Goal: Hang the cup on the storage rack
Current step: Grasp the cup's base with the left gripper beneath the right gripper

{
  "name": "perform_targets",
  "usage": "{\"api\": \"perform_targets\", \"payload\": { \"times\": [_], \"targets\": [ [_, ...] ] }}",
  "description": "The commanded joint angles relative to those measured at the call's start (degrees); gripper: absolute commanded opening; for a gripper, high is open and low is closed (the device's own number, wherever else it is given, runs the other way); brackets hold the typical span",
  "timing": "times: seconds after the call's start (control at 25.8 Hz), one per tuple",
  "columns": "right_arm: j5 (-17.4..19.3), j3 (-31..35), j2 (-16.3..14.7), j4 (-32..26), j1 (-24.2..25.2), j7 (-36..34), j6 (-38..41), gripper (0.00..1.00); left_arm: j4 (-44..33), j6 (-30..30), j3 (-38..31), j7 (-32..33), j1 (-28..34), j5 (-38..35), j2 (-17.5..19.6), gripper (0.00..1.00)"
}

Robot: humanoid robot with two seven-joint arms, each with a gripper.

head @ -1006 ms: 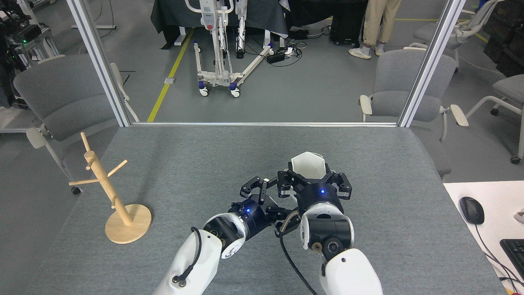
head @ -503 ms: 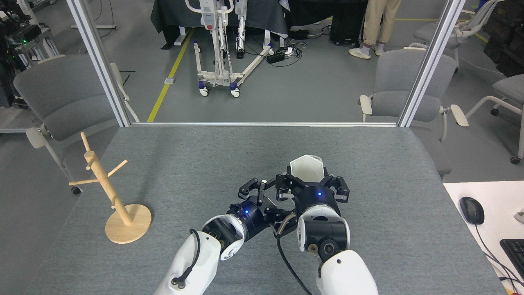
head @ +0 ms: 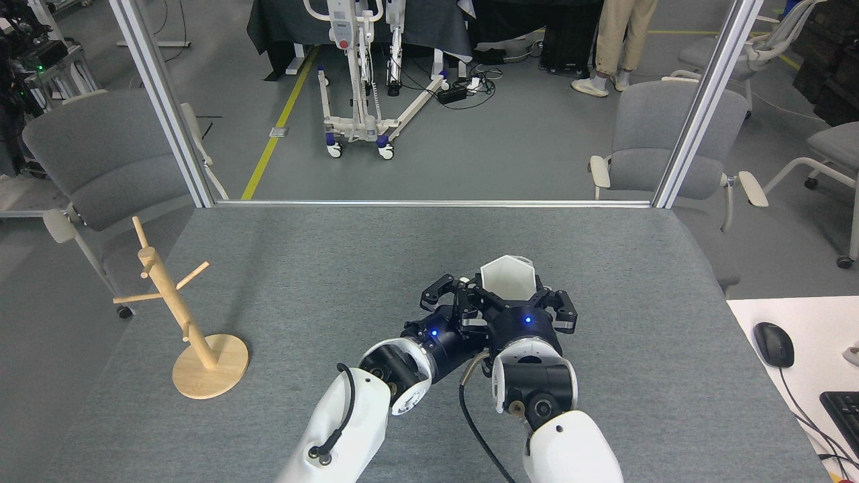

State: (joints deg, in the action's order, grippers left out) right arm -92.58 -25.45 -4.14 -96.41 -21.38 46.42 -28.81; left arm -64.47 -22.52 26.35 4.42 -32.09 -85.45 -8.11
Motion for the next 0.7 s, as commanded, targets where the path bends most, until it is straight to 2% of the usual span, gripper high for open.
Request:
{"api": "perform_targets", "payload": {
  "times": [0.0,0.5,0.62,0.66],
  "targets": [
    [-0.1,-0.1,0.3,0.3,0.3,-0.5,0.0,0.0,0.4,0.5,0.3,0.0,-0.1,-0.1,-0.1,0.99],
    [-0.9,-0.4,1.9,0.4,0.1,-0.5,-0.1,0.0,6.2,2.6,0.6,-0.8,-1.3,0.5,-0.1,0.98],
    [-1.0,-0.5,2.0,0.4,0.3,-0.5,-0.1,0.0,6.2,2.6,0.6,-1.0,-1.3,0.5,-0.1,0.86],
    [-1.0,-0.7,2.3,0.5,0.4,-0.5,-0.1,0.0,6.2,2.5,0.7,-1.0,-1.3,0.4,-0.1,0.8]
  ]
}}
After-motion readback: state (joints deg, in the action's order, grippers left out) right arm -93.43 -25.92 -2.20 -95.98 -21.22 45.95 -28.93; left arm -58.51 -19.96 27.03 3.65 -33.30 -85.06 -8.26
